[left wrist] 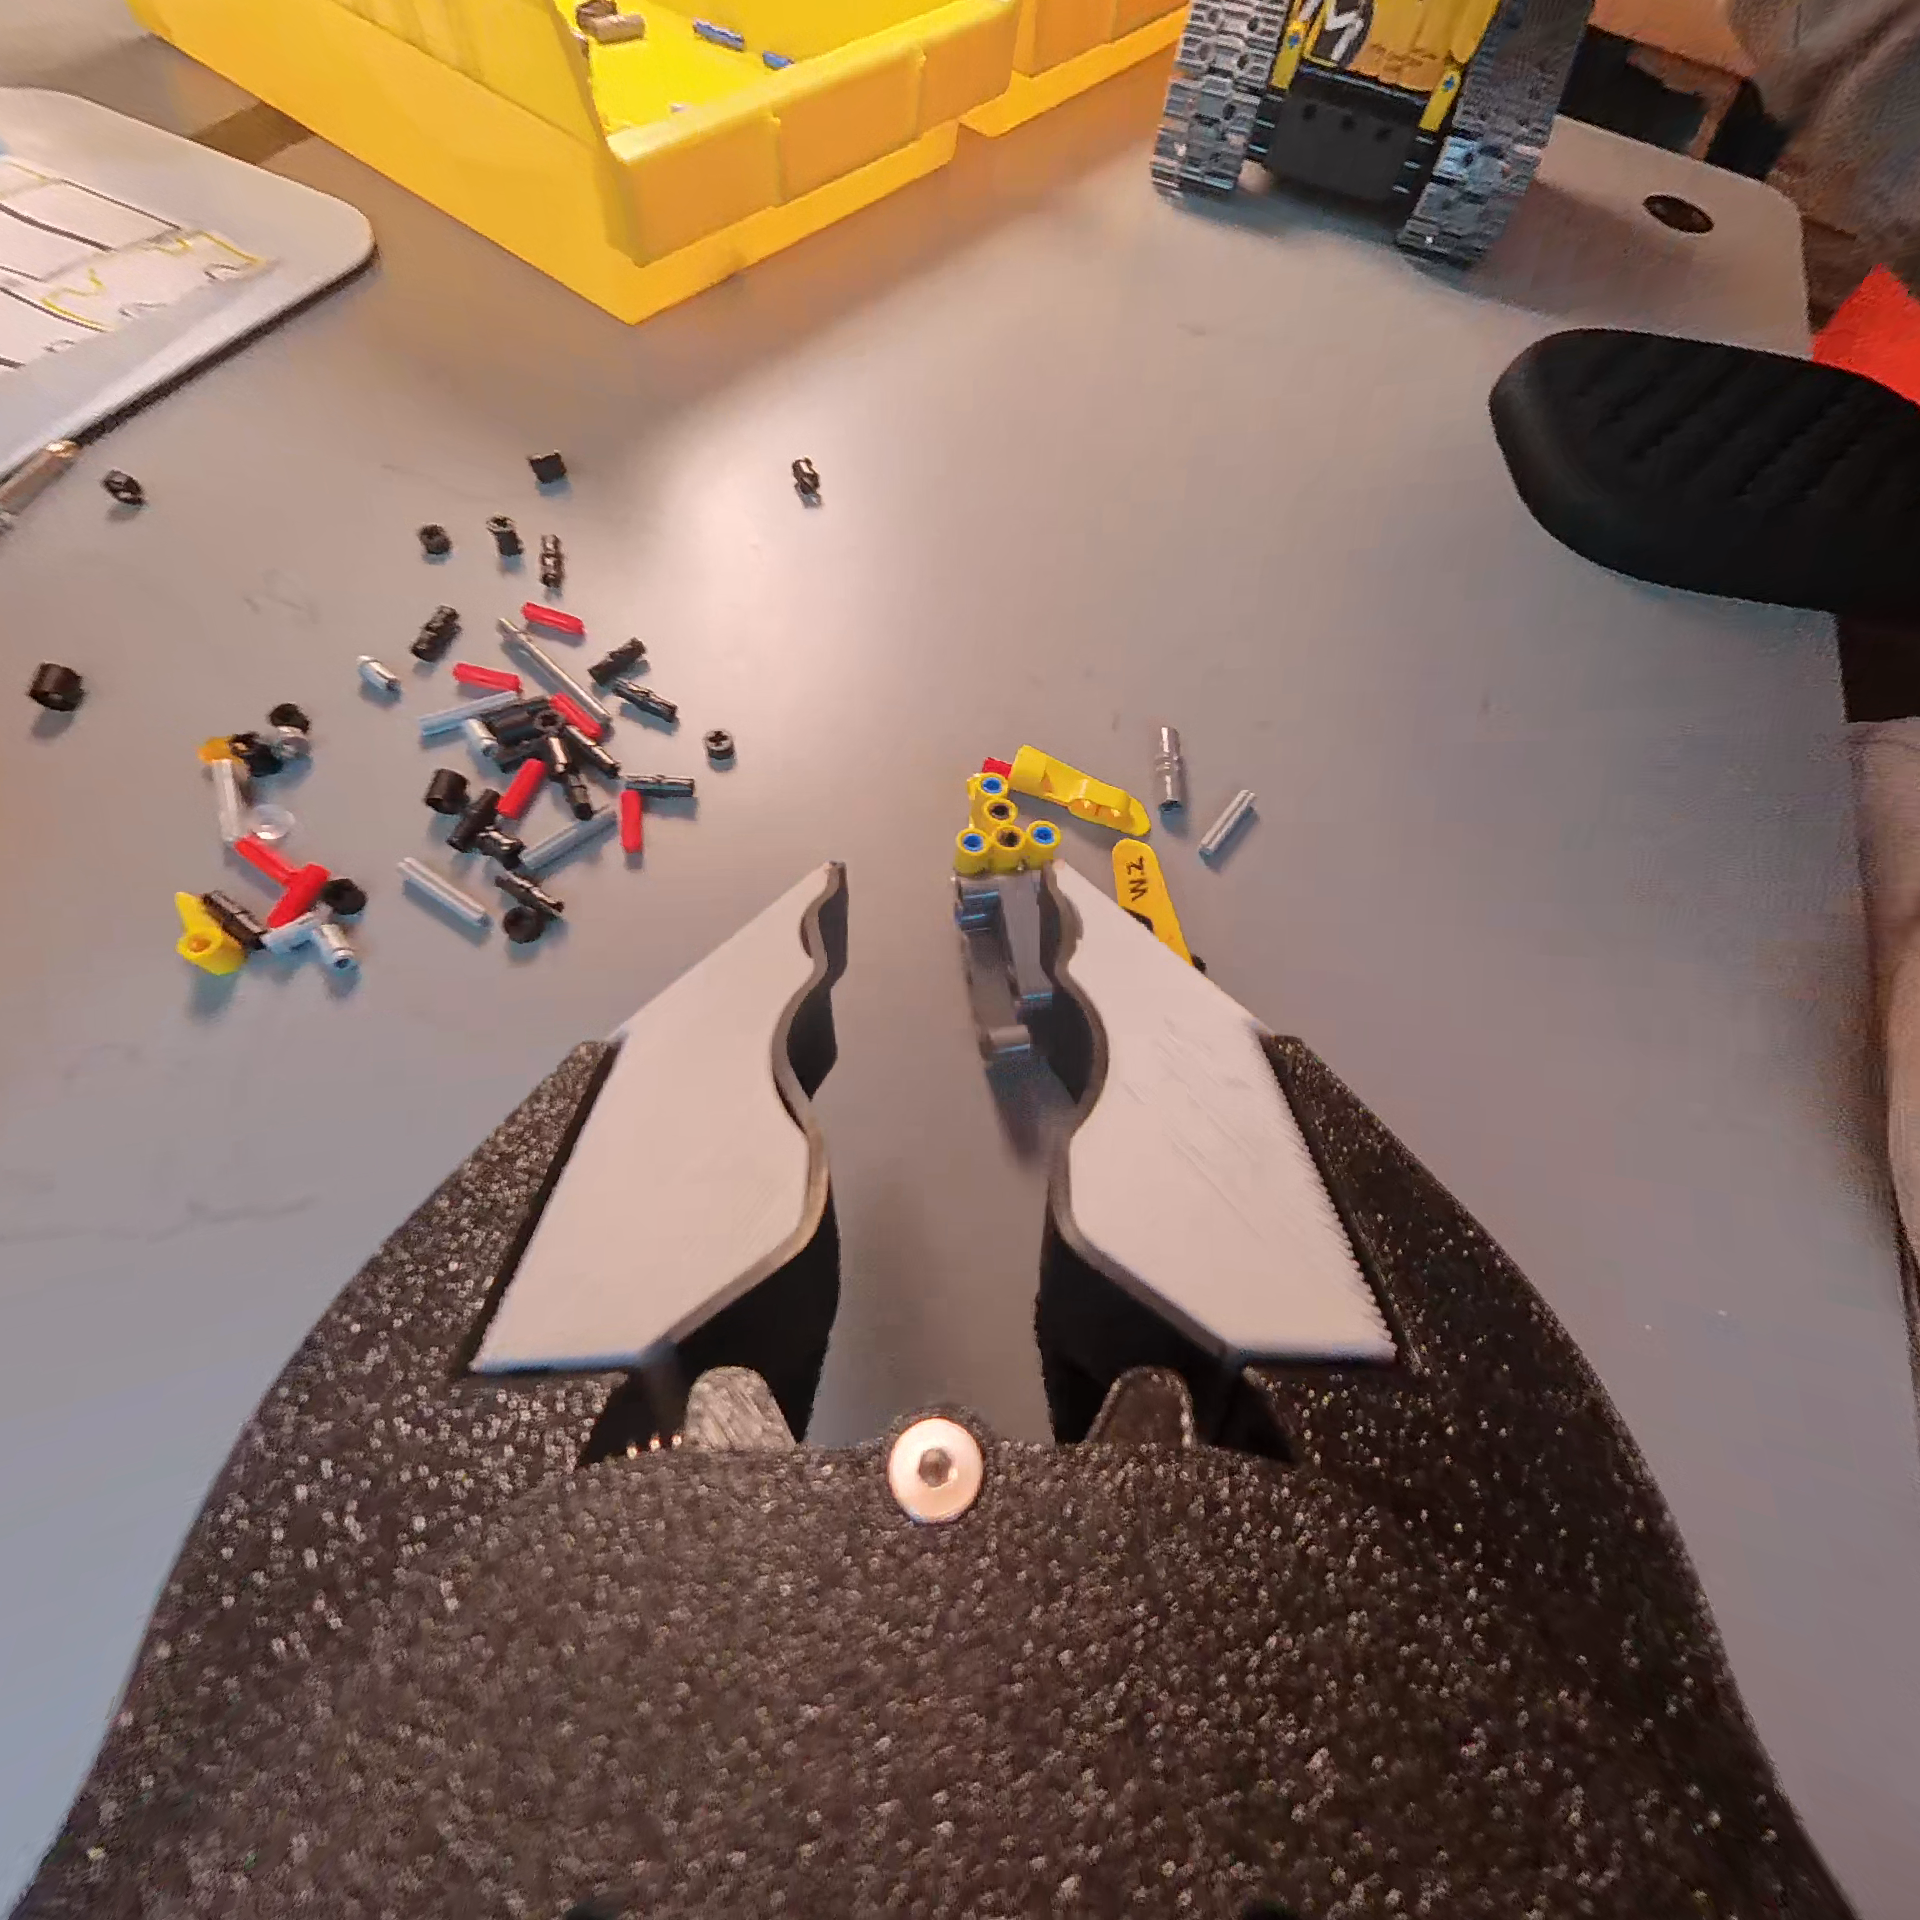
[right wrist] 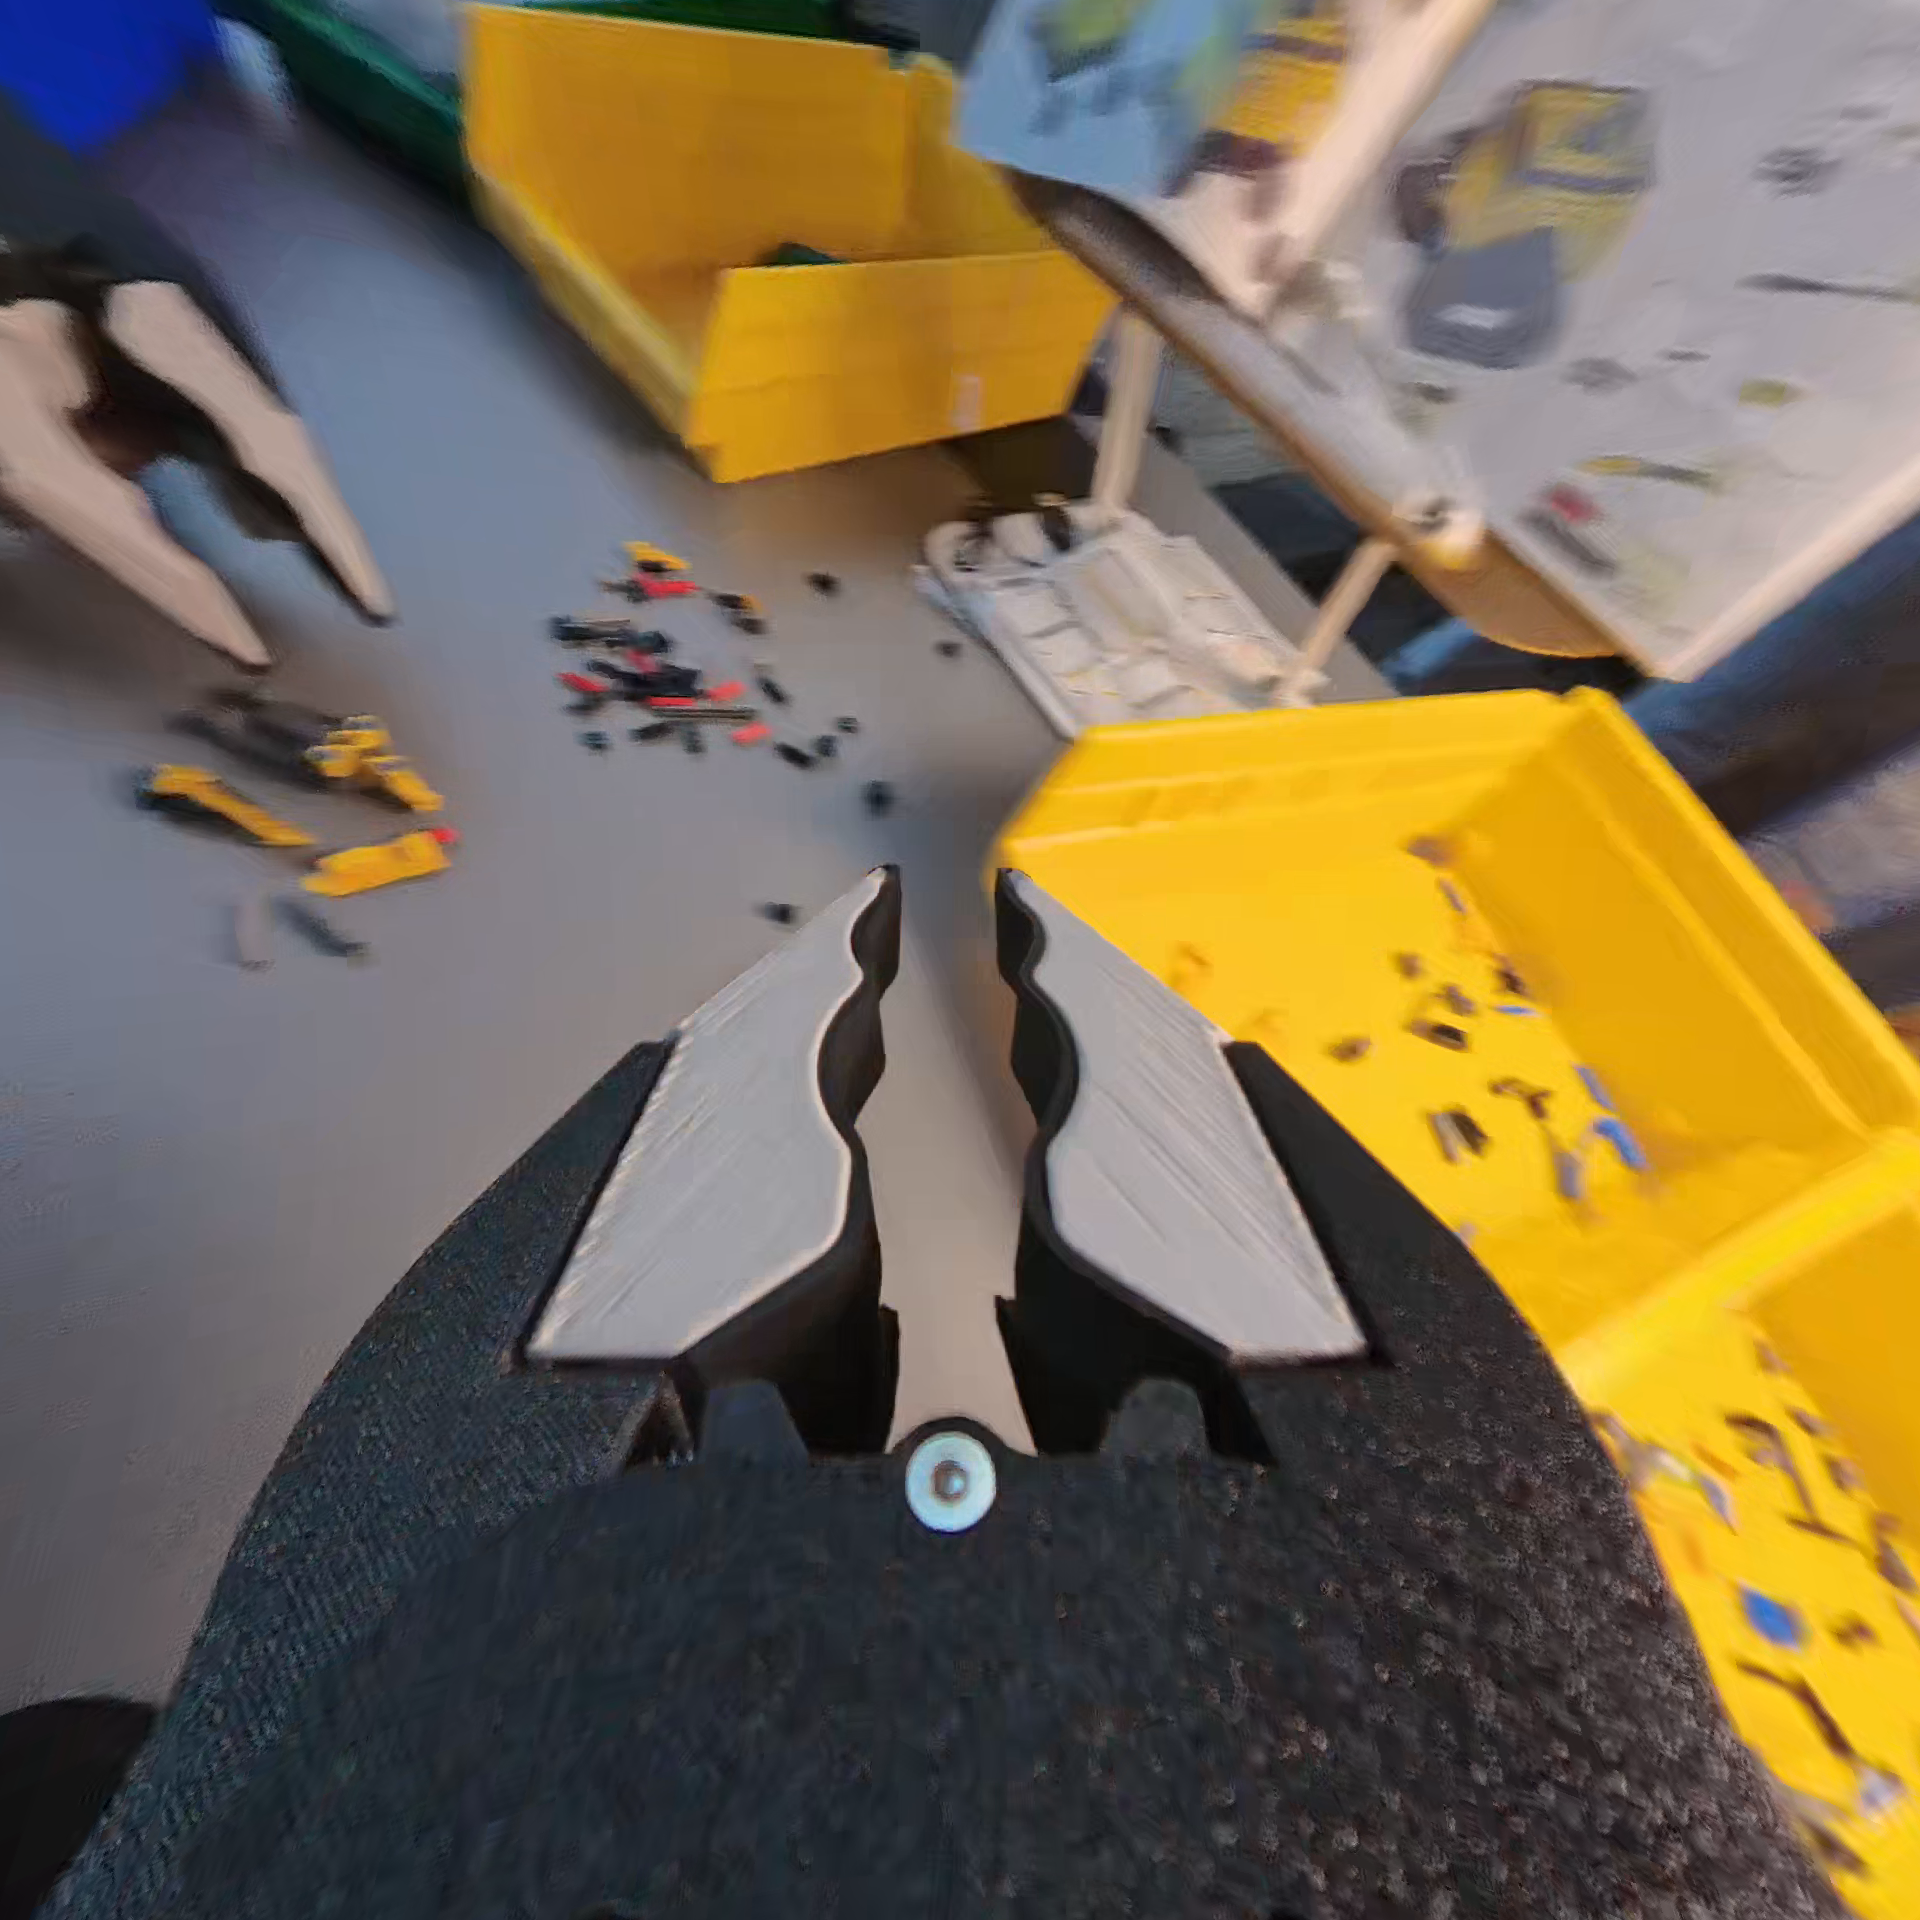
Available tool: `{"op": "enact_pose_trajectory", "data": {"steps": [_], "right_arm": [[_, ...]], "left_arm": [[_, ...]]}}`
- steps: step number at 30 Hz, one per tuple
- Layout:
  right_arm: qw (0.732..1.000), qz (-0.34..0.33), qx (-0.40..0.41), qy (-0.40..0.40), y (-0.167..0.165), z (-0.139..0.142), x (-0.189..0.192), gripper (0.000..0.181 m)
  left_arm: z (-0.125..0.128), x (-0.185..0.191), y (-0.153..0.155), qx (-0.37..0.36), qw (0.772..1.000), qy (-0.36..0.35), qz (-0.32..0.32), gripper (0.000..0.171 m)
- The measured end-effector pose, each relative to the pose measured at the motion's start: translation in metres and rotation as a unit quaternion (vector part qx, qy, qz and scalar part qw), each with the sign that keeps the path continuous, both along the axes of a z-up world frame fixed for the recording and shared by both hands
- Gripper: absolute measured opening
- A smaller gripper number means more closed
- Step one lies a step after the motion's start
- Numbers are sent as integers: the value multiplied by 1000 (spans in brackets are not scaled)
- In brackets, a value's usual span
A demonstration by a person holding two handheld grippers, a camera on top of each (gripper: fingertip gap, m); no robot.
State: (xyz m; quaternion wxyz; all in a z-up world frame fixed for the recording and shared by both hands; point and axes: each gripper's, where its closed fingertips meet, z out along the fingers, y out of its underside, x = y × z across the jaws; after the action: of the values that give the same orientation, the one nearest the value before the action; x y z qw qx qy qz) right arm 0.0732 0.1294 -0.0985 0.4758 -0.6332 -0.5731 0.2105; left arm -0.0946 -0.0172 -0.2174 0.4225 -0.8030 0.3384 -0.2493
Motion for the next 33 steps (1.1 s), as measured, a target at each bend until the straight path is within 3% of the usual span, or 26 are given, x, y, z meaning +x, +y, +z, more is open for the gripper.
{"op": "enact_pose_trajectory", "data": {"steps": [5,9,16,33], "right_arm": [[987,141,-70,-19,-106,-73,-76,15],[983,163,-30,-78,-118,-114,-105,16],[953,284,-42,-94,-157,-125,-130,17],[945,307,-71,-92,-160,-137,-135,18]], "left_arm": [[-14,14,-9,-23,999,20,-27,35],[-33,17,-12,-29,996,82,-32,26],[-32,31,-22,19,989,115,-87,24],[-34,26,-22,17,989,112,-94,25]]}}
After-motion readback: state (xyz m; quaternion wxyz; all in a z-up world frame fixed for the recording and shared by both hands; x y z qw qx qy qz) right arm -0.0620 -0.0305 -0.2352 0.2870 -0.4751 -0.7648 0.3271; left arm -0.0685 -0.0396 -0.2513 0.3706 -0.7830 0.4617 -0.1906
